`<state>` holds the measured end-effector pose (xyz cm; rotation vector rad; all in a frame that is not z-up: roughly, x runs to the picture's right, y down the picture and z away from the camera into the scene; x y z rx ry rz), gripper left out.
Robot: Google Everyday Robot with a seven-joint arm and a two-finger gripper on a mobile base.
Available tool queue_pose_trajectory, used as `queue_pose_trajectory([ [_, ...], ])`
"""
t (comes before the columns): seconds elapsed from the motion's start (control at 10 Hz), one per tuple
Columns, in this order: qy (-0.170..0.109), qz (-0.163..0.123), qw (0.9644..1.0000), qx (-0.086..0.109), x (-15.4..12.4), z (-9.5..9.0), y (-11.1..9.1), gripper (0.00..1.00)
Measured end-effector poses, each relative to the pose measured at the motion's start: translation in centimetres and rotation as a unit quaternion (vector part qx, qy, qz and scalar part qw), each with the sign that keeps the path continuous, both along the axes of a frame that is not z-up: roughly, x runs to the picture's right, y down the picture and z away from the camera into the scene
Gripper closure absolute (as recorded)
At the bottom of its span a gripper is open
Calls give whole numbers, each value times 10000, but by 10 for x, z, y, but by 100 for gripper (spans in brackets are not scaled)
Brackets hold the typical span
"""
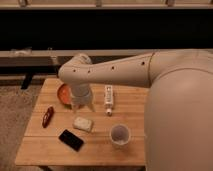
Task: Push the eraser across the table
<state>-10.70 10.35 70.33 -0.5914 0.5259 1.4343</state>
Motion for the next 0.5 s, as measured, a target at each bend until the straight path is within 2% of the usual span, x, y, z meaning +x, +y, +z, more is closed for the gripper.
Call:
queue_pose_trajectory([
  [0.1,-1,-2,10000,-57,2,0,5,35],
  [0.3,-54,173,9997,-174,1,-4,28,35],
  [0.5,-98,551,9980,-293,-10,-16,67,35],
])
